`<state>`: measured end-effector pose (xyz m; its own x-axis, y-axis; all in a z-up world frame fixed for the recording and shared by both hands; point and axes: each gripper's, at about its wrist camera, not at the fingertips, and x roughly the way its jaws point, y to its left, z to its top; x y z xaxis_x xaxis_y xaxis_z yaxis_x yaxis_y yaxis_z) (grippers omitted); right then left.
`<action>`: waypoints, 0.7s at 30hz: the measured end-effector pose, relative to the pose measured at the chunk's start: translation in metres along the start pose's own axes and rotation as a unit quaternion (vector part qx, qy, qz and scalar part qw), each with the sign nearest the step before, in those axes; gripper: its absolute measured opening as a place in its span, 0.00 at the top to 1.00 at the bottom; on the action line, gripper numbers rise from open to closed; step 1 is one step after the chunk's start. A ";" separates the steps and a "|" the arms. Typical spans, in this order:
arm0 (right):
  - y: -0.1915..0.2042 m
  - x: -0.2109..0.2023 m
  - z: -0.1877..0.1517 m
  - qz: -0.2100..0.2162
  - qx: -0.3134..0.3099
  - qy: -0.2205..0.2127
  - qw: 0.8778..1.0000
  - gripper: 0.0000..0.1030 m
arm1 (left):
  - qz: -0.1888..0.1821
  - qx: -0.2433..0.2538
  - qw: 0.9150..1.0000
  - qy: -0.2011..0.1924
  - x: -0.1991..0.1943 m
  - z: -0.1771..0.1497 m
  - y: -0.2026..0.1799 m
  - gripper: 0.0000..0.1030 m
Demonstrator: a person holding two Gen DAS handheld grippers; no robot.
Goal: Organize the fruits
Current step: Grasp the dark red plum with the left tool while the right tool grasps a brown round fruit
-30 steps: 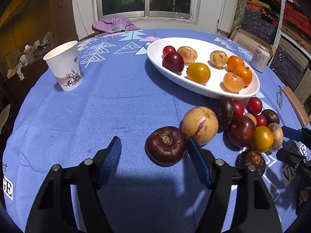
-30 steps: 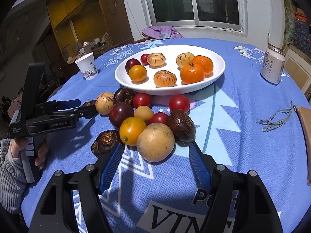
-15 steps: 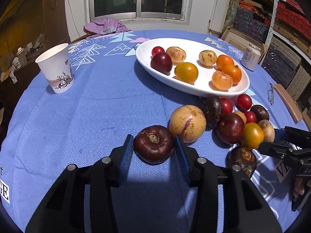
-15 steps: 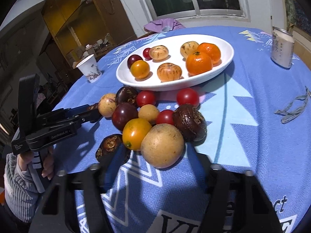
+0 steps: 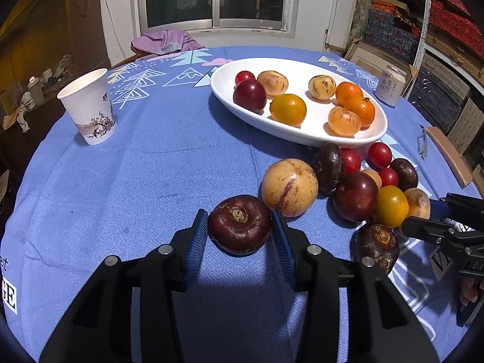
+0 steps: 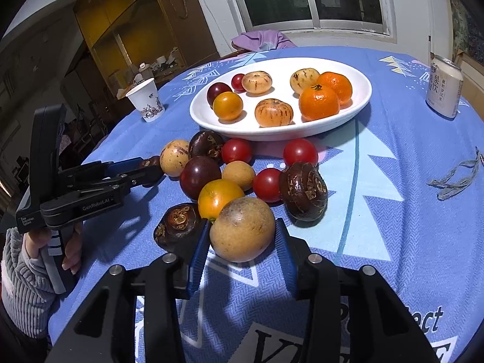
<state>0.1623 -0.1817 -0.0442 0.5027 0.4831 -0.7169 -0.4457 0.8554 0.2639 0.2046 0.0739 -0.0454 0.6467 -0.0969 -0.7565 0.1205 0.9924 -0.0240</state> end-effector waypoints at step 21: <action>0.002 -0.002 -0.002 -0.003 -0.004 0.000 1.000 0.58 | 0.068 0.017 0.995 -0.069 -0.031 -0.006 -0.008 0.58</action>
<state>0.1585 -0.1814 -0.0438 0.5056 0.4788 -0.7177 -0.4493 0.8563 0.2548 0.1794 0.0695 -0.0259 0.7556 0.0268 -0.6545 0.0488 0.9941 0.0972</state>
